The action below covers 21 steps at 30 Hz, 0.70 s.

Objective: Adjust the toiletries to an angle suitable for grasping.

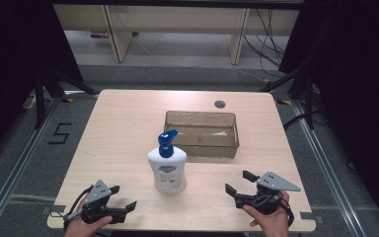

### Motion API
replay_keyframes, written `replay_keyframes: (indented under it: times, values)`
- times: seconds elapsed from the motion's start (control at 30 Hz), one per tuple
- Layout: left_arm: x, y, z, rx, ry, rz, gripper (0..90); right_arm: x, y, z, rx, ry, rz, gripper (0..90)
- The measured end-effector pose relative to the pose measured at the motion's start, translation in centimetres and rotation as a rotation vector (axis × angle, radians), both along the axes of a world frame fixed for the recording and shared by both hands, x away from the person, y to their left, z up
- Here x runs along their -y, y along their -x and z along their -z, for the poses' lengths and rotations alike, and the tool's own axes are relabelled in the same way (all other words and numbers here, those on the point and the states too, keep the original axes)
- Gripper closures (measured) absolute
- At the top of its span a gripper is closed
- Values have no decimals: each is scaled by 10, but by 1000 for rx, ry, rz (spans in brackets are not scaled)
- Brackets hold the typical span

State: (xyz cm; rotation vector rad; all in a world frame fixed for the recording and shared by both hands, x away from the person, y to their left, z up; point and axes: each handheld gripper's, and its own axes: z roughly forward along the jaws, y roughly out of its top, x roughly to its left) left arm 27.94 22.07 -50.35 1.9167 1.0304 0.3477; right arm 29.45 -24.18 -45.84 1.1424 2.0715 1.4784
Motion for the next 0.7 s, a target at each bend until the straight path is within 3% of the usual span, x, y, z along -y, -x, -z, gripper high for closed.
replay_keyframes:
  times: [0.07,0.1,0.17,0.23,0.6,0.7]
  values:
    - [0,1,0,-1,-7,4,148,-2,0,-3,-12,-5,-6,190]
    - [0,1,0,-2,-7,4,148,-2,-3,-3,18,8,-15,190]
    - [0,1,0,-5,-13,7,147,-6,-1,-6,-3,-9,-16,205]
    - [0,1,0,-5,-14,4,148,-7,-3,-7,35,4,-33,218]
    - [-1,0,0,0,3,-6,148,-26,-6,-29,91,-13,-94,274]
    - [-1,0,-1,-2,3,-4,148,-31,-6,-32,86,-31,-110,284]
